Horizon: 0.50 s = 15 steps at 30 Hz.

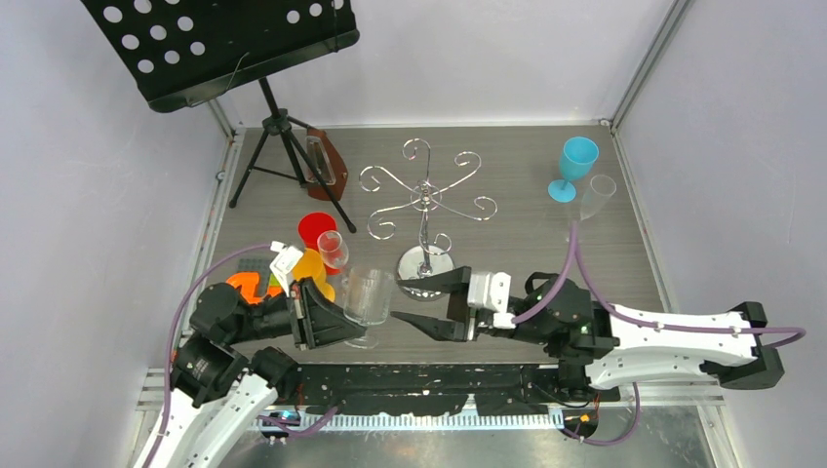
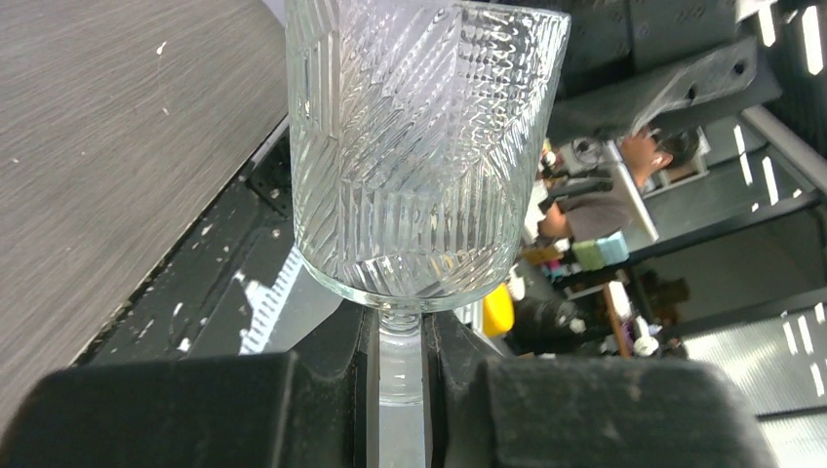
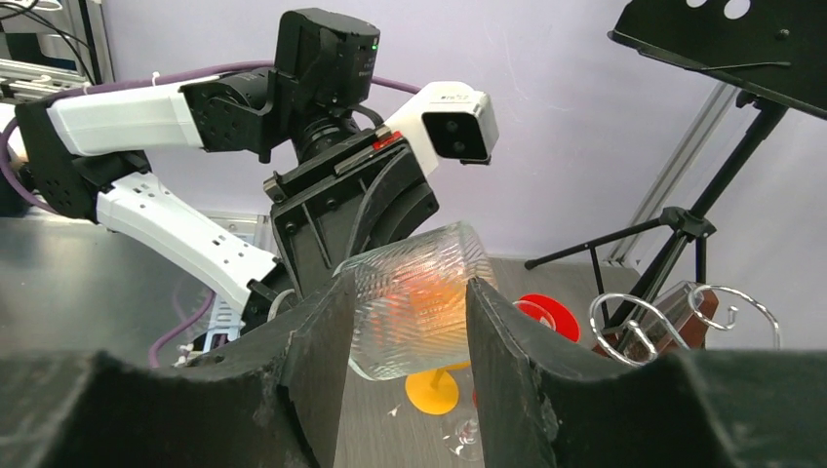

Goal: Take the wine glass off the wine glass rack
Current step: Place the wine glass at the center of the board.

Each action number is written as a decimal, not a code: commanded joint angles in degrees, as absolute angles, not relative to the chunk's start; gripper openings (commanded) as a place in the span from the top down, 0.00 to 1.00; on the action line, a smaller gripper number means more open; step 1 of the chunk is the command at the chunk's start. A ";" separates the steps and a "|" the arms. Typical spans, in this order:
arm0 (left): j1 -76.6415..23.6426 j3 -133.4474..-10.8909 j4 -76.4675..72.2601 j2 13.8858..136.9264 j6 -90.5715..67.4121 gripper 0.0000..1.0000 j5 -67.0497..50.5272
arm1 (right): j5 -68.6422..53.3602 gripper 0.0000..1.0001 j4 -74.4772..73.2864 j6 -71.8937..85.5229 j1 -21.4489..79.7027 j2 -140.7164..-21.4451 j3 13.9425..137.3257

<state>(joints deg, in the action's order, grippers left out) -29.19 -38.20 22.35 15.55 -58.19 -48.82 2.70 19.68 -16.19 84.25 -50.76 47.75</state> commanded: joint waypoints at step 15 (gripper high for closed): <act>-29.27 -46.59 38.47 19.40 -27.13 1.00 -63.01 | -4.11 0.40 -24.97 -9.67 84.20 -52.45 73.12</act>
